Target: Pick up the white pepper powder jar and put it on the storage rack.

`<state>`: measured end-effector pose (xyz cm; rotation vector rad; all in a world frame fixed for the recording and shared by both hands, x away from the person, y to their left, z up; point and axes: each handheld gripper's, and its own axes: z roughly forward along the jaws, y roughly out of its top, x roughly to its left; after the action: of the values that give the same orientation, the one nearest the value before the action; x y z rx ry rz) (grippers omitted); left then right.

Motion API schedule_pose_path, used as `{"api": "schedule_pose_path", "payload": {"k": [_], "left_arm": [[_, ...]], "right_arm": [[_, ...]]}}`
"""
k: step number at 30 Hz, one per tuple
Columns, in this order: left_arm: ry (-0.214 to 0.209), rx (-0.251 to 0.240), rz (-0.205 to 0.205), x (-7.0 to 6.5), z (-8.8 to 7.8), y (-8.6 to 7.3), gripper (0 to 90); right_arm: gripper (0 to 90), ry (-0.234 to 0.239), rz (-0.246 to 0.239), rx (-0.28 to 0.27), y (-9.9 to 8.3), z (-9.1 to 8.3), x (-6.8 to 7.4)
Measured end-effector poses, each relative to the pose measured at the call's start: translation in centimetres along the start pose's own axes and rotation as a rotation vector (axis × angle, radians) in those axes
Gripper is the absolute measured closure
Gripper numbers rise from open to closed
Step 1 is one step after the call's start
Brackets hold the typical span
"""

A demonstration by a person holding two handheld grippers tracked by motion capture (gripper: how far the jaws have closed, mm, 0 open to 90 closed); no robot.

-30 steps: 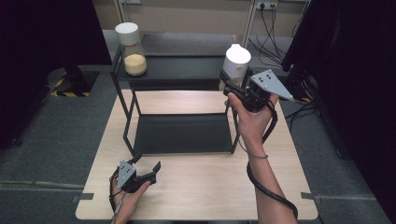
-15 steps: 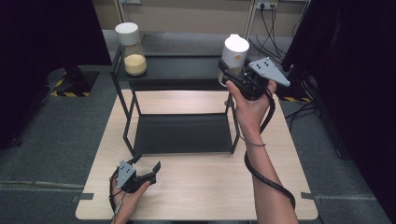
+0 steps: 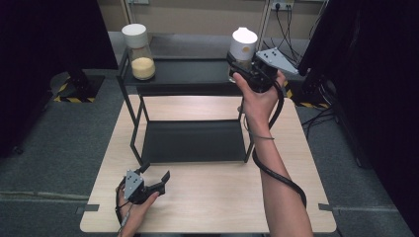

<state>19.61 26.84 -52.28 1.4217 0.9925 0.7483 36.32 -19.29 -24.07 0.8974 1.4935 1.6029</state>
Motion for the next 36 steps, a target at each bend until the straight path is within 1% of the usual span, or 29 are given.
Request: {"api": "schedule_pose_path", "payload": {"k": [6,11,28,36], "left_arm": [[0.0,0.001,-0.001,0.0,0.0,0.0,13.3],[-0.001,0.0,-0.002,0.0,0.0,0.0,13.3],[-0.001,0.0,-0.002,0.0,0.0,0.0,13.3],[-0.002,-0.001,-0.002,0.0,0.0,0.0,13.3]], "right_arm": [[30.9,-0.021,0.01,0.025,0.5,1.3,0.0],[30.9,-0.036,0.02,0.035,0.6,2.1,0.0],[30.9,-0.077,0.027,0.065,0.8,4.0,-0.1],[30.9,-0.084,0.028,0.076,0.5,4.6,-0.1]]}}
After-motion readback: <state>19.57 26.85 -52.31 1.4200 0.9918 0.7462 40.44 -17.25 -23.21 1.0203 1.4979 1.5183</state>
